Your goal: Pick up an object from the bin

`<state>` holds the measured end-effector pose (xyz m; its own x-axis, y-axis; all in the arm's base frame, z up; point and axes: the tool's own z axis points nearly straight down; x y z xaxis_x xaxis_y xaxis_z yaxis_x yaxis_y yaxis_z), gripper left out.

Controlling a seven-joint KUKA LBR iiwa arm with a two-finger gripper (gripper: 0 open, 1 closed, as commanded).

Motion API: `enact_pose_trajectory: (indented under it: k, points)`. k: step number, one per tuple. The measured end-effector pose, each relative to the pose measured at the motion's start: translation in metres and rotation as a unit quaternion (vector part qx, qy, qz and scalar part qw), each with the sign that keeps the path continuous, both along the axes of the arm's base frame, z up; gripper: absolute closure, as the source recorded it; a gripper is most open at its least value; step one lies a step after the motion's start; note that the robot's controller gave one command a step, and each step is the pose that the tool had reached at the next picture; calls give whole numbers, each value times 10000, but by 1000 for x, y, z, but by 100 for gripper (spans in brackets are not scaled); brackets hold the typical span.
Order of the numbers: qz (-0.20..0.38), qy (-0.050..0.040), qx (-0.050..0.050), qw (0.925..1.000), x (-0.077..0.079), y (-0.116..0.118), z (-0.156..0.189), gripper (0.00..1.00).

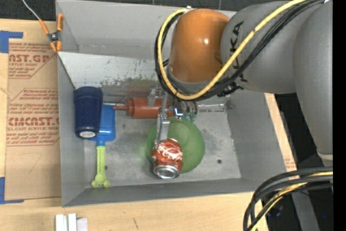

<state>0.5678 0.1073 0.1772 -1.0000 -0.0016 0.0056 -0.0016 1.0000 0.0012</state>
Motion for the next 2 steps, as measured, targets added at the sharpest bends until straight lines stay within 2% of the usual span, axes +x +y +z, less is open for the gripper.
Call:
enact_pose_trajectory:
  k: [1,2]
  points:
    - [-6,-37,3,10000,1,-1,5,0]
    - [1801,-98,4,9836,-55,-54,-91,0]
